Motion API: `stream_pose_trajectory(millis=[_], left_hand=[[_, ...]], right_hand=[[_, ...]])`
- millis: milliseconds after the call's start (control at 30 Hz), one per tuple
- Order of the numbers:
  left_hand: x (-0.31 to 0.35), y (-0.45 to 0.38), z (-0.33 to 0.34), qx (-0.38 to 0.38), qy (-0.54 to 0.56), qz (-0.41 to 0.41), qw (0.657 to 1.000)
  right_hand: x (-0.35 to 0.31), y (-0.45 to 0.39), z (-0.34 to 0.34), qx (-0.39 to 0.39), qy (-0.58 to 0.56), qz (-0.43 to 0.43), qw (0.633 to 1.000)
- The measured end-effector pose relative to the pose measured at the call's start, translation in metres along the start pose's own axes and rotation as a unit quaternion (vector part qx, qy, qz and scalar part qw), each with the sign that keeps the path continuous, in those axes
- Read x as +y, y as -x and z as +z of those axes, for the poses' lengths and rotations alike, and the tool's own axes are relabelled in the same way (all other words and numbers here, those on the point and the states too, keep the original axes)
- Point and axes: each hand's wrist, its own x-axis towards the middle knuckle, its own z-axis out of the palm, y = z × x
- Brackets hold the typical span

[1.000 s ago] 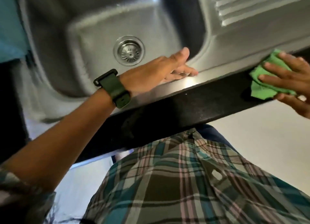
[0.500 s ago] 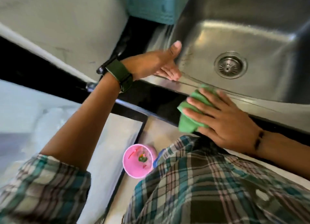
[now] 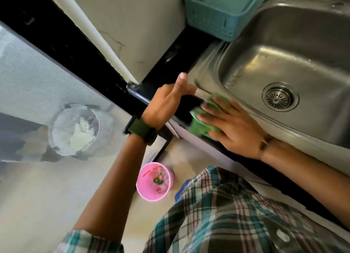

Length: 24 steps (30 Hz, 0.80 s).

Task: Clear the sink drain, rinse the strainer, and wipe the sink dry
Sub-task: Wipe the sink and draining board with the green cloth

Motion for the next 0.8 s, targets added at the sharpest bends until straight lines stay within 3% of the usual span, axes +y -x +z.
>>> stream_pose_trajectory(millis=[133, 233, 433, 567, 667, 800], left_hand=[[-0.007, 0.009, 0.004, -0.021, 0.003, 0.007, 1.000], [-0.004, 0.007, 0.012, -0.029, 0.029, 0.021, 0.999], [0.020, -0.018, 0.054, -0.081, 0.045, 0.062, 0.994], [0.047, -0.036, 0.091, -0.148, -0.017, 0.099, 0.984], [0.065, -0.041, 0.121, -0.204, -0.002, 0.120, 0.972], [0.077, -0.038, 0.170, -0.289, 0.024, 0.134, 0.948]], right_hand=[[0.013, 0.114, 0.000, -0.020, -0.005, 0.017, 1.000], [0.014, 0.138, -0.001, -0.027, -0.008, 0.030, 0.999], [-0.016, 0.029, -0.006, -0.003, 0.014, 0.076, 0.997], [-0.020, -0.018, -0.013, -0.002, 0.004, 0.111, 0.994], [-0.009, 0.024, -0.013, 0.089, -0.011, 0.067, 0.994], [0.023, 0.147, -0.005, 0.099, -0.011, 0.169, 0.981]])
